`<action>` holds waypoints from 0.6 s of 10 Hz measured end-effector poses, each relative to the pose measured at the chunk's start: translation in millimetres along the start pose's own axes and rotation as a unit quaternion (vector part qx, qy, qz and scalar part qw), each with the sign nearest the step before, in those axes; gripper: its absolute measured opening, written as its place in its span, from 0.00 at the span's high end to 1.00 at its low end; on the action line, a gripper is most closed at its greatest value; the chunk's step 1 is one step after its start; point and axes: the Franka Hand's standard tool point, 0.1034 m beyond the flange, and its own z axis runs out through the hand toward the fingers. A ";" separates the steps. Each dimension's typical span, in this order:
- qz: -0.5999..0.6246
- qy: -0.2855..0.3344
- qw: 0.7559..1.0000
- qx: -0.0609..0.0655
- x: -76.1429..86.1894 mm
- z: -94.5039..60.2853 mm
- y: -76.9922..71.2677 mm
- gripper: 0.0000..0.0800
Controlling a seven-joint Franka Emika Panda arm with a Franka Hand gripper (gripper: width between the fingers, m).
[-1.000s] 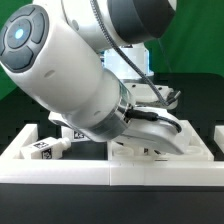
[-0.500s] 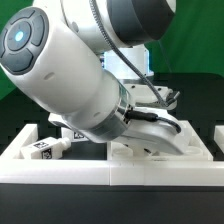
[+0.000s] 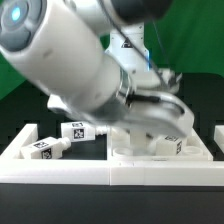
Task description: Assemble one leg
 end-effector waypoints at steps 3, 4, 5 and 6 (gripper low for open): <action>-0.009 0.015 1.000 0.001 -13.4 -13.4 -18.0 0.64; -0.008 0.018 1.000 0.001 -11.9 -13.5 -18.1 0.64; -0.015 0.062 0.998 0.011 -2.2 -20.8 -26.1 0.64; -0.028 0.099 0.995 0.012 -2.0 -25.4 -32.4 0.64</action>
Offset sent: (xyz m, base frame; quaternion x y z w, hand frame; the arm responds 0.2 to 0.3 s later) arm 0.0000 0.0000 0.0000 0.0000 0.0000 0.0000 1.0000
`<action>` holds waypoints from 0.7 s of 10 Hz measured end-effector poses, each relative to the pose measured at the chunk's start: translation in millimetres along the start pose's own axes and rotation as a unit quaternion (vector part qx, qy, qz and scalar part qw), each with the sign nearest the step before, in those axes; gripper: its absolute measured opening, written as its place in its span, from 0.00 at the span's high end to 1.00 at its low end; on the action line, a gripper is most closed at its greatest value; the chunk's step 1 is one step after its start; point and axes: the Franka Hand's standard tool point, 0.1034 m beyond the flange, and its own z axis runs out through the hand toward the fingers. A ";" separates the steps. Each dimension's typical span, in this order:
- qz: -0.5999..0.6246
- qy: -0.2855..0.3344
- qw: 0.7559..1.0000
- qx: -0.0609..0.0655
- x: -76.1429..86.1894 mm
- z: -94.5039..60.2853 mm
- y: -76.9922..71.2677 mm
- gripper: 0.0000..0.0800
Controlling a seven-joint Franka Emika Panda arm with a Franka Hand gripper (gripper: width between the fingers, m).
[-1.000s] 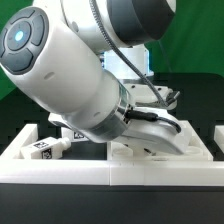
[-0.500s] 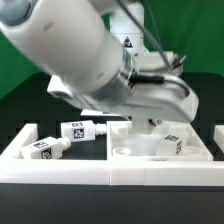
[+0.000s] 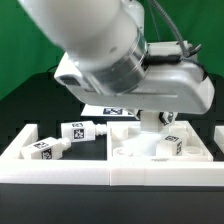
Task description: Assemble one leg
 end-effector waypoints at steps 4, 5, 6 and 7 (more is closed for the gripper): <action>-0.063 0.141 0.988 -0.014 -16.0 -31.4 -46.0 0.64; -0.066 0.185 0.981 -0.003 -10.2 -34.9 -51.8 0.64; -0.069 0.224 0.972 0.005 -9.5 -35.5 -55.6 0.64; -0.070 0.235 0.969 0.006 -12.2 -32.7 -55.5 0.64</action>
Offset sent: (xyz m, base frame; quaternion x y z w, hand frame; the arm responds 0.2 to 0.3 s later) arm 0.0054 0.0210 0.0295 -0.0064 0.1266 -0.0201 0.9917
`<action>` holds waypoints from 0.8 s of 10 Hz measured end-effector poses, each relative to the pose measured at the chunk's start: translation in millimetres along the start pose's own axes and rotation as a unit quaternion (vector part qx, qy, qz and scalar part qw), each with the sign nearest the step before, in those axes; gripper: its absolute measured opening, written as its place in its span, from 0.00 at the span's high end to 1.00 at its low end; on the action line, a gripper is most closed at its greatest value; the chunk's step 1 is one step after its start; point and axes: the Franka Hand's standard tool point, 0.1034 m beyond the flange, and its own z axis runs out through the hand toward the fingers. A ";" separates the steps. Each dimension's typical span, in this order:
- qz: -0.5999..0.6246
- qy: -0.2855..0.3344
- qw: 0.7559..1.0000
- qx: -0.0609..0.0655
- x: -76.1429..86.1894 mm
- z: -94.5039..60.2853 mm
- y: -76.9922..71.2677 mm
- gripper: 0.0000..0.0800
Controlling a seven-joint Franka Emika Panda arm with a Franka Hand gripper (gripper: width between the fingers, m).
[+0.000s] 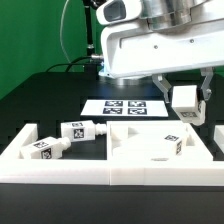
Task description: Assemble one leg
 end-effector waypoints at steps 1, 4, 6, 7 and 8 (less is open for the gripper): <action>-0.003 0.054 0.999 0.010 8.9 -0.9 -6.9 0.64; -0.078 0.175 0.982 -0.002 -5.1 2.5 -18.2 0.64; -0.087 0.229 0.970 0.008 -25.3 10.3 -14.8 0.64; -0.092 0.262 0.960 0.018 -27.6 12.5 -19.0 0.64; -0.096 0.294 0.951 0.028 -28.8 13.6 -23.6 0.64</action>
Offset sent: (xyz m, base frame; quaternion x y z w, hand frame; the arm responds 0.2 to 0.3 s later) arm -0.0317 -0.0071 0.0014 -0.1011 0.2593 -0.1388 0.9504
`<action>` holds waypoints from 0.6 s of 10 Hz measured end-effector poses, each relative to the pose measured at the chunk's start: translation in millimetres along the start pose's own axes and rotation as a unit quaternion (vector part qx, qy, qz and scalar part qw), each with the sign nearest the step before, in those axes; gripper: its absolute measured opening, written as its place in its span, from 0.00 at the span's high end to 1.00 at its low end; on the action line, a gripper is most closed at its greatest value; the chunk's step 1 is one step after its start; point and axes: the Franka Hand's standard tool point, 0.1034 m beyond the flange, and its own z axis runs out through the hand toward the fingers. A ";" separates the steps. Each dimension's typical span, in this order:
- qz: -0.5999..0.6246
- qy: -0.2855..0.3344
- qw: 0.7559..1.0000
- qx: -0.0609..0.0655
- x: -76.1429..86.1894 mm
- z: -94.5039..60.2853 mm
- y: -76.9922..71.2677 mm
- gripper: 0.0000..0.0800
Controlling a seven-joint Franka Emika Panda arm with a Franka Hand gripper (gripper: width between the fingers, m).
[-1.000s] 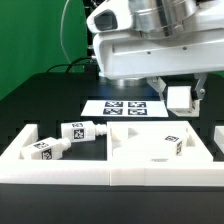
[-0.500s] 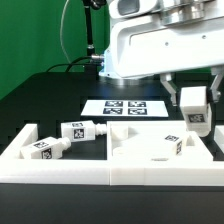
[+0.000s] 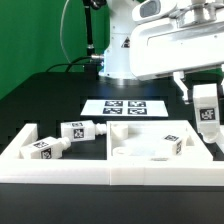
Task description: Assemble one leg
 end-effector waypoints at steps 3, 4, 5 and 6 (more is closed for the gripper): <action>-0.028 0.033 0.999 0.003 -10.8 0.0 -5.8 0.64; -0.050 0.033 0.998 0.000 -11.4 -3.9 -7.5 0.64; -0.076 0.030 0.997 -0.004 -10.7 -8.7 -9.2 0.64; -0.107 0.024 0.994 -0.012 -8.6 -12.2 -1.1 0.64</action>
Offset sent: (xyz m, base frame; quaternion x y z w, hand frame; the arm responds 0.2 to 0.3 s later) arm -0.0176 -0.0157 0.0082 -0.0659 0.0218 -0.1350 0.9884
